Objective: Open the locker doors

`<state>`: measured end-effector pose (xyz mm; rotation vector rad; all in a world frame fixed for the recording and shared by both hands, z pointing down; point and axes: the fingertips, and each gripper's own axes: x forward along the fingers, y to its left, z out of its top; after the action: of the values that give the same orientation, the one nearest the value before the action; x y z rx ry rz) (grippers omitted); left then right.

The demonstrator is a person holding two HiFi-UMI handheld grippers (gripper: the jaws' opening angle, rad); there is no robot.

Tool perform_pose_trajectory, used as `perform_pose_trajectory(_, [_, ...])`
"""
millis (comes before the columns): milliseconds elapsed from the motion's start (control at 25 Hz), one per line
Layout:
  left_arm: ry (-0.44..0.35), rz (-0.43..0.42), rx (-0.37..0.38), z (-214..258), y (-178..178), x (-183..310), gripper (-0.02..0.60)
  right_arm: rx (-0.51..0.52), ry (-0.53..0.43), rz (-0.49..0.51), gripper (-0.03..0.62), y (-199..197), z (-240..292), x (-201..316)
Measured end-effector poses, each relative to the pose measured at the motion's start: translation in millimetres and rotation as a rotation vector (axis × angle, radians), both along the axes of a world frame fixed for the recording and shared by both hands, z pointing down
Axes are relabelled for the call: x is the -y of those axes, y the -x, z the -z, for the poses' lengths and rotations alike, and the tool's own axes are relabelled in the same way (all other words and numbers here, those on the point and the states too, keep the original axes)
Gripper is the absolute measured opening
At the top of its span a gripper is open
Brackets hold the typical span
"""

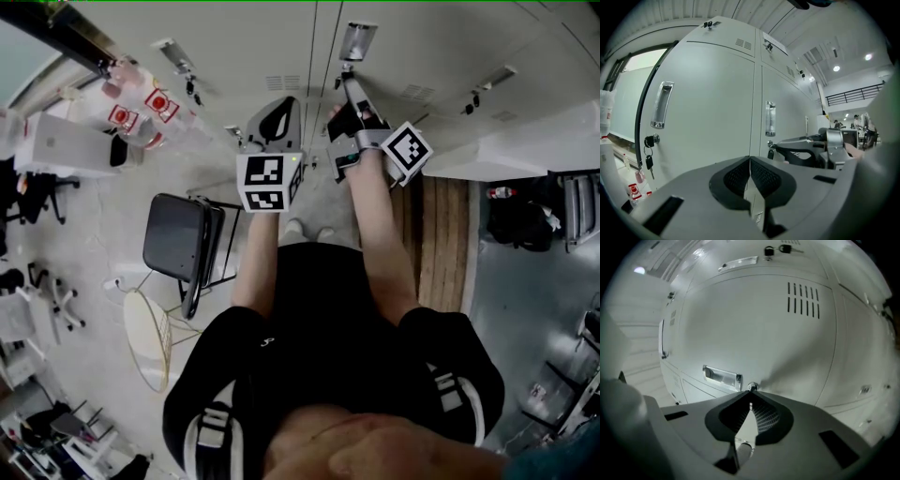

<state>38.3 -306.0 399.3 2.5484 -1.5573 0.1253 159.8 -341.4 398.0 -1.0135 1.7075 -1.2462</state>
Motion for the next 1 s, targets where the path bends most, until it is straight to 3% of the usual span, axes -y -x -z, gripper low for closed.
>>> perform_pose_trajectory(160, [-0.002, -0.001, 0.000, -0.2, 1.2, -0.8, 0.011, 0.154, 0.001, 0.001, 0.031, -0.2, -4.2, -0.1])
perform_pose_trajectory(360, [0.001, 0.001, 0.001, 0.5, 1.7, -1.4, 0.011, 0.147, -0.005, 0.007, 0.031, -0.2, -2.9, -0.5])
perform_pose_trajectory(600, [-0.001, 0.001, -0.006, -0.2, 1.7, -3.1, 0.011, 0.053, -0.047, 0.006, 0.036, -0.3, 3.4, -1.3])
perform_pose_trajectory(680, [0.000, 0.000, -0.006, -0.4, 1.2, -4.3, 0.011, 0.026, -0.073, 0.005, 0.092, 0.4, 7.5, -2.6])
perform_pose_trajectory(760, [-0.005, -0.001, -0.005, 0.8, 1.1, -5.4, 0.011, -0.011, -0.088, 0.003, 0.107, 0.5, 9.3, -3.6])
perform_pose_trajectory(1000, [-0.003, 0.005, -0.006, 1.0, 3.0, -7.0, 0.011, -0.304, -0.137, -0.030, 0.138, 2.1, 15.4, -8.2])
